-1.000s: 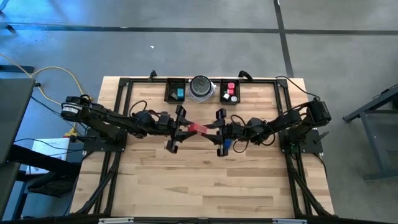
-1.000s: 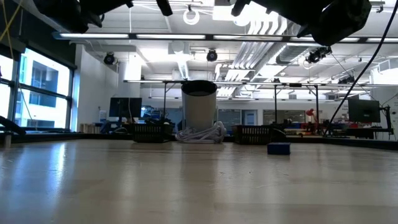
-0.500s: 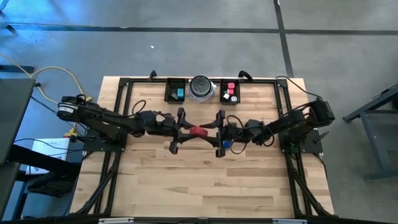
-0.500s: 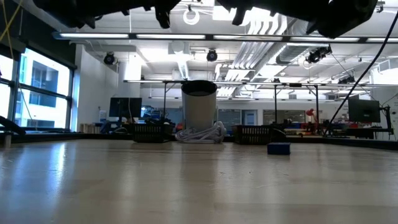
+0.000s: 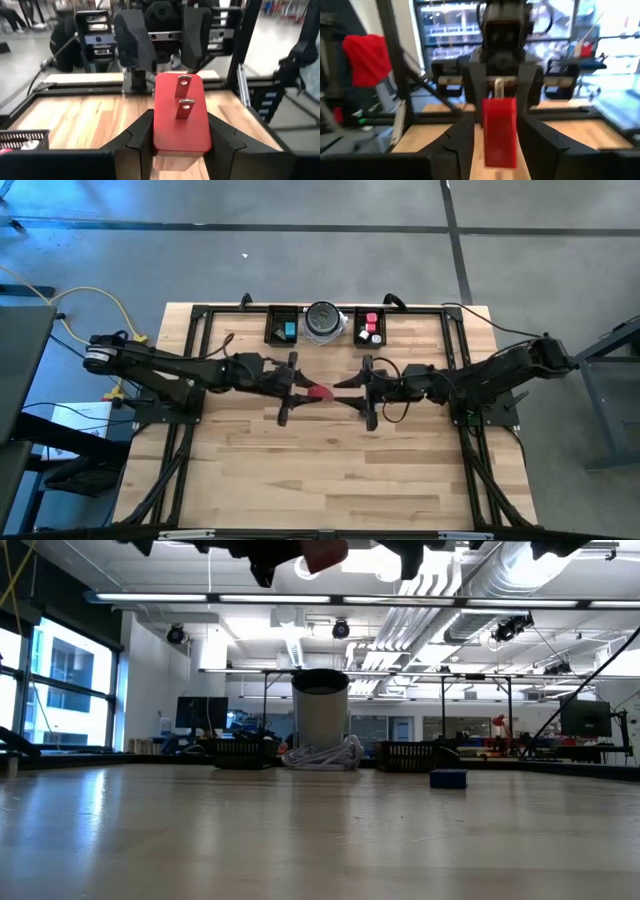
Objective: Pick & Place Office items
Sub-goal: Put the red charger adapter into the right black basket
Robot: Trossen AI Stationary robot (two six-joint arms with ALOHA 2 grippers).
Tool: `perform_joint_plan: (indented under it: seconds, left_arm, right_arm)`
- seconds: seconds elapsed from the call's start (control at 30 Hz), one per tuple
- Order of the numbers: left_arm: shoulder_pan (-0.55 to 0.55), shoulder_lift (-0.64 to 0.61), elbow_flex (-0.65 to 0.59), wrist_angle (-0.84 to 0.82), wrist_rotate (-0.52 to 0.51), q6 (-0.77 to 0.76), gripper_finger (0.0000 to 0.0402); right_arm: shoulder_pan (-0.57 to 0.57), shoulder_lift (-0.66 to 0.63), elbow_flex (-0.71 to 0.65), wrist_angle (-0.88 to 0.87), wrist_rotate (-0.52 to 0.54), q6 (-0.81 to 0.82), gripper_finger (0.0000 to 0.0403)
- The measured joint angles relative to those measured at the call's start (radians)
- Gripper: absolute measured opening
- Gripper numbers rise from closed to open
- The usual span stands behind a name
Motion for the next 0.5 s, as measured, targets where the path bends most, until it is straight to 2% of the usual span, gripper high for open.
perform_joint_plan:
  seconds: [0.17, 0.5]
  left_arm:
    - [-0.002, 0.025, 0.086, -0.142, -0.002, 0.025, 0.0117]
    - [-0.002, 0.03, 0.107, -0.187, -0.002, 0.028, 0.0117]
  right_arm:
    - [-0.009, -0.014, 0.0, -0.078, -0.023, 0.033, 0.0132]
    - [-0.035, -0.013, 0.0, -0.089, -0.022, 0.075, 0.0132]
